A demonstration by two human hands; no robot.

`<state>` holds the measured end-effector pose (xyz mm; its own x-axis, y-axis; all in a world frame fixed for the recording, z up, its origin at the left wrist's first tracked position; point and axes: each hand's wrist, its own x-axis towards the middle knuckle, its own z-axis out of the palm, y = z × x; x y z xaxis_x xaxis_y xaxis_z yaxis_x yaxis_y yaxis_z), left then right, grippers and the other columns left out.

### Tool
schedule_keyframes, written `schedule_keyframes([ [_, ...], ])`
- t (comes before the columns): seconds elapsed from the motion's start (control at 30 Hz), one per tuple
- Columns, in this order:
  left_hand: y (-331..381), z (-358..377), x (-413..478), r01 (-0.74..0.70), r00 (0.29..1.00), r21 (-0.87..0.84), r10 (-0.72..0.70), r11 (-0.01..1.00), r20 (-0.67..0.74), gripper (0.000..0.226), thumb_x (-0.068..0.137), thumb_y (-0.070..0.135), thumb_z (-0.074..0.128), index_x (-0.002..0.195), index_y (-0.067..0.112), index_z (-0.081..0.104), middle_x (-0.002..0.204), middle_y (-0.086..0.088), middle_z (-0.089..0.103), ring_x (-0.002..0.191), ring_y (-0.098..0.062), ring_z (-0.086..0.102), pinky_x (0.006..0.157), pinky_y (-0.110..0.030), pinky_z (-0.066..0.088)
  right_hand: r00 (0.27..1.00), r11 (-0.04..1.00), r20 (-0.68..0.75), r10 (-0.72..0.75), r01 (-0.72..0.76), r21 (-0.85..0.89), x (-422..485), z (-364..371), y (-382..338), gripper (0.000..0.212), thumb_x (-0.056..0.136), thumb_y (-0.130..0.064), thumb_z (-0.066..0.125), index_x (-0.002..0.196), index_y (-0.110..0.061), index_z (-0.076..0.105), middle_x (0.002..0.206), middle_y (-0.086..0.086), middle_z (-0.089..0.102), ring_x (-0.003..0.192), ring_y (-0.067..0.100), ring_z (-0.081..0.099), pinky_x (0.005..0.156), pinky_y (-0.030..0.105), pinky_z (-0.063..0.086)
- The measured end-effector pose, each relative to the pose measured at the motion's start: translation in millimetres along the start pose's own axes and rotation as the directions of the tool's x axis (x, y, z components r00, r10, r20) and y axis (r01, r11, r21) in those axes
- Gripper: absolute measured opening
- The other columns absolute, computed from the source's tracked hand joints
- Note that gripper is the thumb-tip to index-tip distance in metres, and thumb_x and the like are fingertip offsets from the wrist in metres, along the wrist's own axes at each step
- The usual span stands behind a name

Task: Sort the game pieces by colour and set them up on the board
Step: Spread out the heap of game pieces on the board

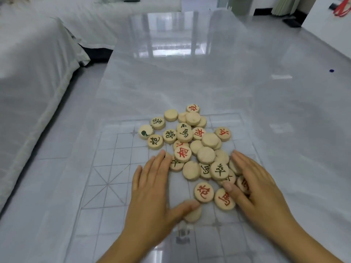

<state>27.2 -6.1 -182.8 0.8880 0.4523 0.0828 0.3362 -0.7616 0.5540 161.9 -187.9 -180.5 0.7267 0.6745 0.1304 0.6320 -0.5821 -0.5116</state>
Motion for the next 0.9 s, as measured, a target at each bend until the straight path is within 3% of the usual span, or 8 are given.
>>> schedule_keyframes([
  [0.1,2,-2,-4,-0.035,0.999,0.016,0.035,0.999,0.005,0.100,0.053,0.095,0.010,0.140,0.046,0.005,0.149,0.025,0.000,0.138,0.003,0.000,0.120,-0.033,-0.001,0.999,0.999,0.018,-0.033,0.033,-0.027,-2,2,-2,0.080,0.073,-0.071,0.019,0.143,-0.033,0.021,0.142,-0.026,0.016,0.130,-0.009,0.012,0.106,0.018,0.014],
  [0.17,4,-4,-4,-0.043,0.999,-0.032,0.043,0.999,-0.026,0.099,0.059,0.088,0.029,0.143,0.036,0.018,0.153,0.017,0.013,0.139,-0.002,0.012,0.120,-0.038,0.010,0.999,0.999,0.010,-0.041,0.041,-0.027,-2,1,-4,0.075,0.079,-0.068,0.028,0.143,-0.028,0.025,0.147,-0.019,0.020,0.136,-0.001,0.016,0.108,0.020,0.015],
  [0.27,4,-3,-5,-0.061,0.997,-0.011,0.060,0.998,-0.048,0.087,0.072,0.070,0.051,0.143,0.026,0.026,0.152,0.006,0.026,0.138,-0.013,0.024,0.116,-0.043,0.020,0.999,0.999,0.000,-0.033,0.033,-0.022,-4,1,-5,0.058,0.091,-0.045,0.042,0.143,-0.022,0.028,0.151,-0.006,0.027,0.139,0.011,0.021,0.109,0.026,0.020],
  [0.4,9,-5,-6,-0.057,0.992,-0.066,0.050,0.996,-0.116,0.072,0.073,0.054,0.067,0.130,0.019,0.039,0.133,0.004,0.043,0.120,-0.018,0.041,0.104,-0.036,0.033,0.993,0.993,-0.051,-0.109,0.111,0.040,-8,-1,-11,0.043,0.093,-0.031,0.046,0.134,-0.019,0.040,0.135,-0.002,0.047,0.124,0.012,0.037,0.093,0.021,0.028],
  [0.57,8,-5,-5,-0.020,0.989,-0.127,0.001,0.992,-0.146,0.047,0.074,0.042,0.071,0.109,0.017,0.054,0.112,-0.001,0.053,0.104,-0.022,0.050,0.092,-0.038,0.041,0.995,0.994,-0.045,-0.087,0.090,0.063,-6,-1,-10,0.037,0.096,-0.023,0.042,0.132,-0.014,0.043,0.133,0.003,0.049,0.122,0.017,0.038,0.093,0.020,0.026],
  [0.9,2,-5,-3,-0.003,0.978,-0.313,-0.062,0.950,-0.197,0.009,0.085,0.012,0.059,0.094,0.014,0.061,0.100,0.000,0.062,0.093,-0.017,0.057,0.086,-0.040,0.049,0.992,0.993,-0.106,-0.061,0.071,0.091,-5,0,-6,0.031,0.092,-0.022,0.050,0.121,-0.012,0.053,0.116,0.006,0.055,0.112,0.019,0.043,0.087,0.024,0.033],
])
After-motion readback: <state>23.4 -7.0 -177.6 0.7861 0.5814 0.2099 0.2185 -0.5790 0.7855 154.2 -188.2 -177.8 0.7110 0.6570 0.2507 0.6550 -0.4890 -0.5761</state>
